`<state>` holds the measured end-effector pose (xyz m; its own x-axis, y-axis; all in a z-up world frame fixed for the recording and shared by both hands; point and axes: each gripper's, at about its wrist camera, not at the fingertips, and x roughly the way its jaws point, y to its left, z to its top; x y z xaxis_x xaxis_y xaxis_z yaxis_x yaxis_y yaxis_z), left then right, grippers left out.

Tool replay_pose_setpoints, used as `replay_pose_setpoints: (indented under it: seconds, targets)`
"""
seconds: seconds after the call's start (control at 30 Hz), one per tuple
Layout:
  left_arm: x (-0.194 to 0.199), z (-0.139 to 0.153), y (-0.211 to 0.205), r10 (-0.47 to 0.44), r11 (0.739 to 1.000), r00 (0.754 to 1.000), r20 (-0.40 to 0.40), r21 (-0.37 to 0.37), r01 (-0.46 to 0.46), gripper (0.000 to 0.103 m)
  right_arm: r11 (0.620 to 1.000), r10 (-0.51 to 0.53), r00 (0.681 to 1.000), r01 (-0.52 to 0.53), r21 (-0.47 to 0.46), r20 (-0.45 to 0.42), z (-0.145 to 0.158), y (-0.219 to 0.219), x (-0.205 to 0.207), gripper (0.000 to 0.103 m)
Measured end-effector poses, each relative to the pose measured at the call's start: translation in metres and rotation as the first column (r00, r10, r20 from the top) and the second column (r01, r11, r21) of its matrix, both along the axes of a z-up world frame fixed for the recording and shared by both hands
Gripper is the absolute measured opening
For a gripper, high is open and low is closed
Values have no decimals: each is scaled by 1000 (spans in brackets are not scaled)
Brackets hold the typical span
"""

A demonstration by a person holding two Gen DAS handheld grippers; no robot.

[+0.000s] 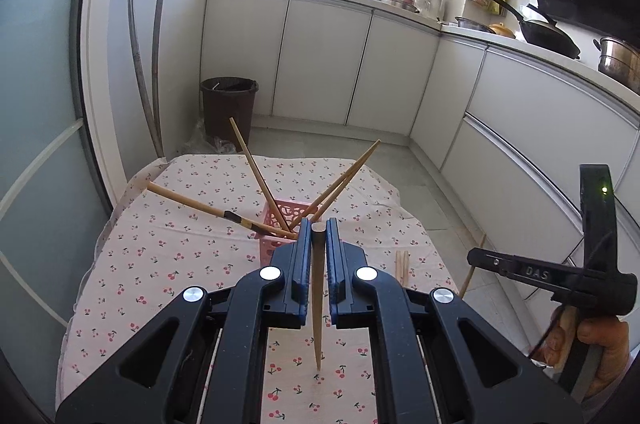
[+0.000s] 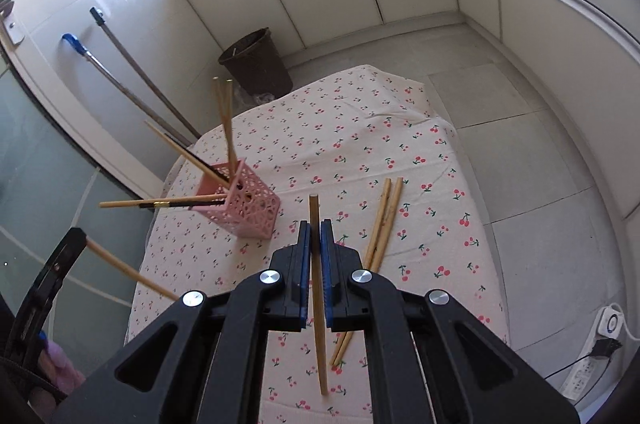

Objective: Organize utensils
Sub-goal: 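Carry the wooden chopstick into the pink basket and open the left gripper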

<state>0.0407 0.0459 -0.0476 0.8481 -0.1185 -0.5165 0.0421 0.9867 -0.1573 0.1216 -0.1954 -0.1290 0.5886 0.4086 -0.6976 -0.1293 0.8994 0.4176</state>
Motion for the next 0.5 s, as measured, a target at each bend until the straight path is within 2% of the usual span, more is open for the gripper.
replay_pose_setpoints:
  seconds: [0.3,0.5]
  targets:
    - [-7,20,15,8,999,1000,6,-42,-8,7,996,62,996,-66,54,67,34,11,-25,5]
    - [6,48,26,35,997,999,40,-73,-32,7,993,57,988,-71,98,141,70,15,-14,5]
